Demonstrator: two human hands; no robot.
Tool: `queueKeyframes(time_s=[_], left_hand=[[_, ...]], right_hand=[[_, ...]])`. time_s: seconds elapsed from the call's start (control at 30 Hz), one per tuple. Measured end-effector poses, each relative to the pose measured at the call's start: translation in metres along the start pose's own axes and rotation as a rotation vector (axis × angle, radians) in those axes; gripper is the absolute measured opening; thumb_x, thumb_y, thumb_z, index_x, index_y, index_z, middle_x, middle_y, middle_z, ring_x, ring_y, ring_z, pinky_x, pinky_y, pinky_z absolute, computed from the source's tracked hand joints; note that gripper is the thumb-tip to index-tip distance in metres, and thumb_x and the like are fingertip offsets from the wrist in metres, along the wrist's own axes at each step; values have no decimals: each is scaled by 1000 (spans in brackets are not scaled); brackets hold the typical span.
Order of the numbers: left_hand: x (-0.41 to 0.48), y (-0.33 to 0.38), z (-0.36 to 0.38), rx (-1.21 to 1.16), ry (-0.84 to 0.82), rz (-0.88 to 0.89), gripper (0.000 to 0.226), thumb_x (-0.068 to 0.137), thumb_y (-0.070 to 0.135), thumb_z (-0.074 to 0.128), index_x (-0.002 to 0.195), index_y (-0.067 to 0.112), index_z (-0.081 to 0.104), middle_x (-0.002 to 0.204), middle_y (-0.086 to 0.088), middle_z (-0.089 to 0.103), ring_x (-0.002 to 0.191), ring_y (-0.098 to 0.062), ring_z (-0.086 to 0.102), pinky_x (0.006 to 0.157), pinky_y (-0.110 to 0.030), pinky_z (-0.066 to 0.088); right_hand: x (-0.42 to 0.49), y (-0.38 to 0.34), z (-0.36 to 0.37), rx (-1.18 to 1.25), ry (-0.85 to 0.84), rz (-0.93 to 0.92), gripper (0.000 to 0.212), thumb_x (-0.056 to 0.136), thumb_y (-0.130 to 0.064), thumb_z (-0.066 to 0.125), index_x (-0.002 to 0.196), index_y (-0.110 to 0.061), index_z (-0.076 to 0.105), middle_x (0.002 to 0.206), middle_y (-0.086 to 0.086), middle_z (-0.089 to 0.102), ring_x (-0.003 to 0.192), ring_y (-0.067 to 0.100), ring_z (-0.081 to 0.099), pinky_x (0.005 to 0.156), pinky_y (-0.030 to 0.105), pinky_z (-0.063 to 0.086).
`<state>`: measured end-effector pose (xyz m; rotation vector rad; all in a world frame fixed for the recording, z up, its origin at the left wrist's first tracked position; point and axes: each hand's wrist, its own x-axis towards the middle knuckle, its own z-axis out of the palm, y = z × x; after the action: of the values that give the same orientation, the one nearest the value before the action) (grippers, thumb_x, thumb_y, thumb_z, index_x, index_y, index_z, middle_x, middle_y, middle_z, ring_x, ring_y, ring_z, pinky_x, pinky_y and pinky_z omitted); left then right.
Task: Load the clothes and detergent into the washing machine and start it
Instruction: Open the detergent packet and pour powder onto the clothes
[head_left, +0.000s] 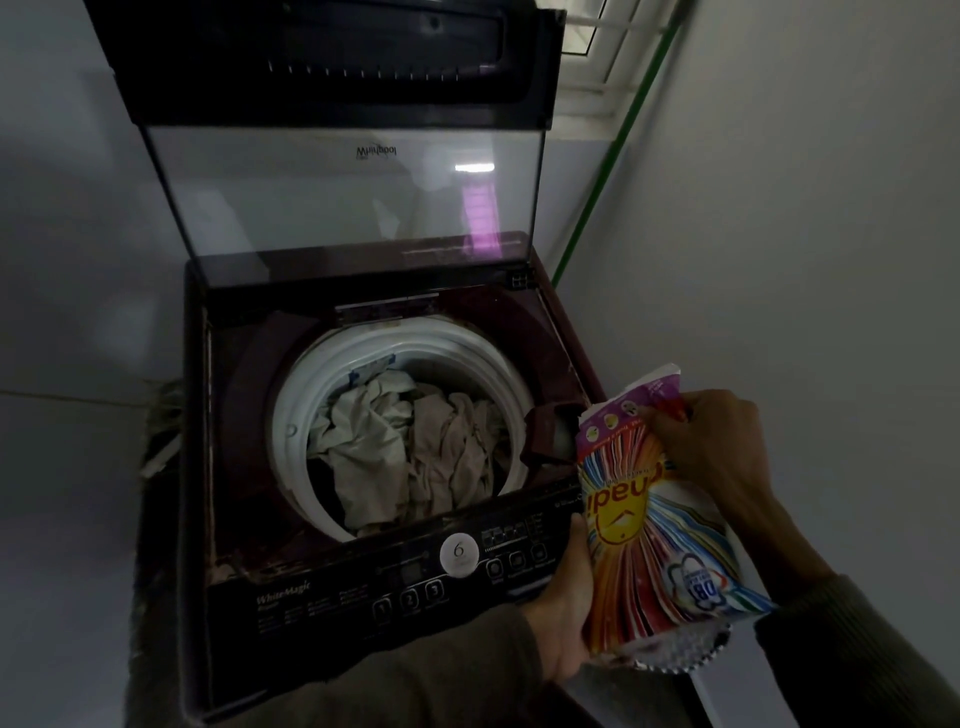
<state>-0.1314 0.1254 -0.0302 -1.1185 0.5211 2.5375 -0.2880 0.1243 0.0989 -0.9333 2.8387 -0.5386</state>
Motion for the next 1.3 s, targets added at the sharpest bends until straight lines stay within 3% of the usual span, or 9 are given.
queueKeyframes(time_s=[0.23,0.43,0.53,0.7,0.8,0.93,1.07,1.23,1.3], left_hand=[[-4,6,4,31,-41,-39,96,78,89,15,128,23,64,125,-17,67,121,-35,60,103,-45,47],[-2,8,3,60,-10,-51,100,75,91,16,128,21,64,122,-16,68,117,-30,62,105,-42,44],[-2,9,2,77,-11,-35,99,72,93,19,126,24,66,123,-15,68,118,-33,62,111,-48,41],[-6,10,6,61,32,-21,105,56,95,34,127,24,65,122,-15,69,114,-32,65,109,-48,44],[-7,8,9,62,27,-10,103,64,96,28,127,24,65,123,-16,68,116,-33,64,110,-50,42],[-11,9,12,40,20,-28,105,58,95,32,128,23,65,124,-17,68,117,-34,64,109,-48,44],[-10,9,11,54,21,-61,101,72,93,18,126,21,66,123,-19,67,120,-34,61,103,-44,46],[-14,9,12,43,54,-34,90,78,89,22,112,21,70,106,-15,74,105,-31,68,103,-45,49],[-15,8,11,53,27,-46,95,74,91,22,119,21,68,115,-17,71,112,-32,66,107,-47,46]], right_hand=[[6,2,3,8,-8,-13,37,86,-36,70,74,-1,74,59,12,69,50,24,65,57,47,57],[7,-1,0,-4,-11,-34,34,87,-36,71,72,-6,76,57,8,68,47,19,62,54,41,56],[9,0,1,-11,-3,-29,36,87,-36,70,71,-4,75,56,10,68,47,20,62,55,43,56],[8,4,1,-19,-10,-14,37,87,-38,70,71,-5,75,57,9,68,49,20,63,58,43,57],[7,5,1,-18,-4,0,35,86,-38,70,72,-7,76,57,7,68,49,17,62,58,41,57],[6,6,0,-26,-3,-12,34,86,-36,71,71,-6,75,57,10,68,49,18,61,57,40,54],[8,8,0,-20,-4,-16,37,86,-37,70,72,-3,73,57,12,67,51,21,62,56,41,53],[8,10,1,-12,-1,-17,35,85,-38,70,76,-4,75,58,11,68,50,21,63,57,44,55],[8,11,2,-7,-8,-15,38,85,-39,69,77,-3,74,59,11,69,50,20,64,58,45,57]])
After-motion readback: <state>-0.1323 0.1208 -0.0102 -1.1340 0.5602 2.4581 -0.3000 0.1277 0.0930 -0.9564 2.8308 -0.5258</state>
